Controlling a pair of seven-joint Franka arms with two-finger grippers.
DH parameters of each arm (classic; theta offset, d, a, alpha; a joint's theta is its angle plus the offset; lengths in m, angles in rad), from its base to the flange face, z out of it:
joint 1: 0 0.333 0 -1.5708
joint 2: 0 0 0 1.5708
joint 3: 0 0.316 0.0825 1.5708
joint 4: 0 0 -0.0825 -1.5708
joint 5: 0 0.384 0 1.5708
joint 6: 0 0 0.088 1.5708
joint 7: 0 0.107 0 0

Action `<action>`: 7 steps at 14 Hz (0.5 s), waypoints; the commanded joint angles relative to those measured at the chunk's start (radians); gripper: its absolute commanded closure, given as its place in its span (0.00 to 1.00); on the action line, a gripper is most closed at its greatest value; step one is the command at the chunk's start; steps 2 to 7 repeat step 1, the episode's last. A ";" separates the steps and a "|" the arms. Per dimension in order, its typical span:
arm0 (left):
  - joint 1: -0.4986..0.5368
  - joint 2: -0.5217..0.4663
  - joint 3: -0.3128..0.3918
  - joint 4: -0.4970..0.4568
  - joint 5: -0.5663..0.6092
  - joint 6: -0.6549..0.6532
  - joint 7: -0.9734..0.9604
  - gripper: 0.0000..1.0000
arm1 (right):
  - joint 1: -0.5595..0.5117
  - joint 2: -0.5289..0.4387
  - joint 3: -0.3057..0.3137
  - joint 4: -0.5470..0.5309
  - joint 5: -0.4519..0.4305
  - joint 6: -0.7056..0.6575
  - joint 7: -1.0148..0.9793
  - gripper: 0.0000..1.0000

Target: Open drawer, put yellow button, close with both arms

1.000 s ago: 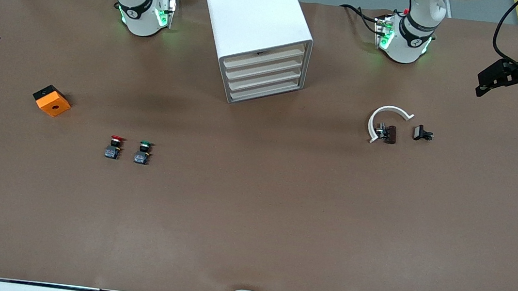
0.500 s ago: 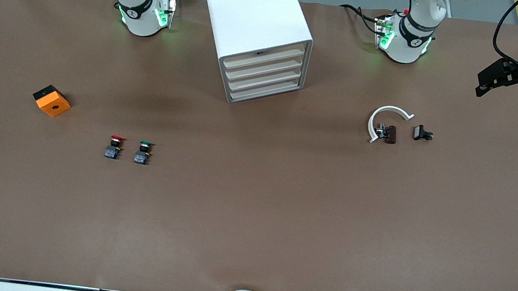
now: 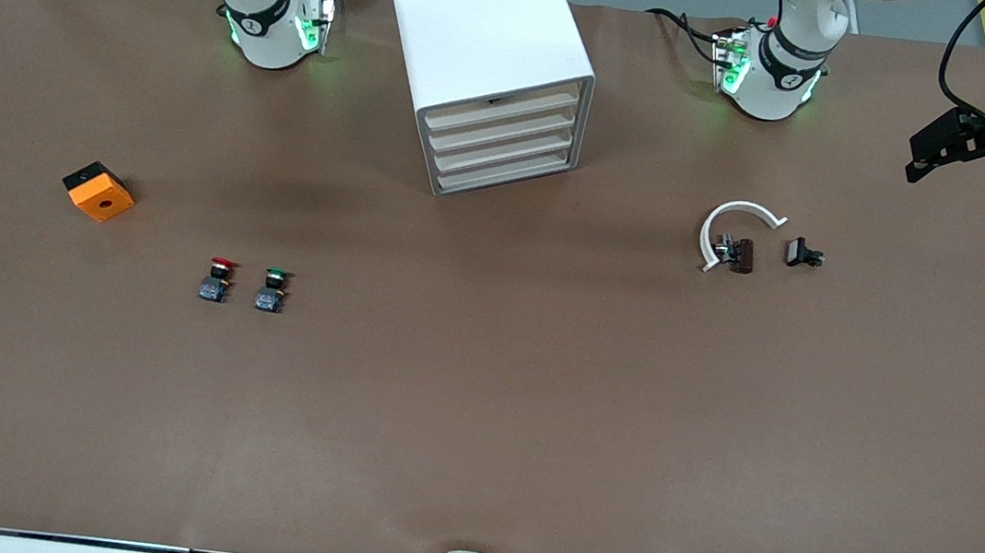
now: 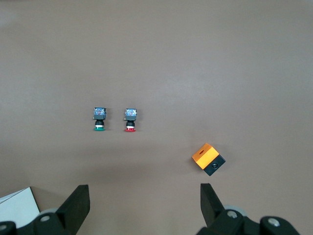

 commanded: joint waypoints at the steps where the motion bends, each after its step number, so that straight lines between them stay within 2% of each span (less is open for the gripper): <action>1: 0.007 0.011 -0.006 0.028 -0.011 -0.024 0.023 0.00 | 0.004 -0.012 -0.001 0.003 0.010 -0.007 0.011 0.00; 7: 0.007 0.011 -0.006 0.028 -0.011 -0.024 0.023 0.00 | 0.004 -0.012 -0.001 0.003 0.010 -0.007 0.011 0.00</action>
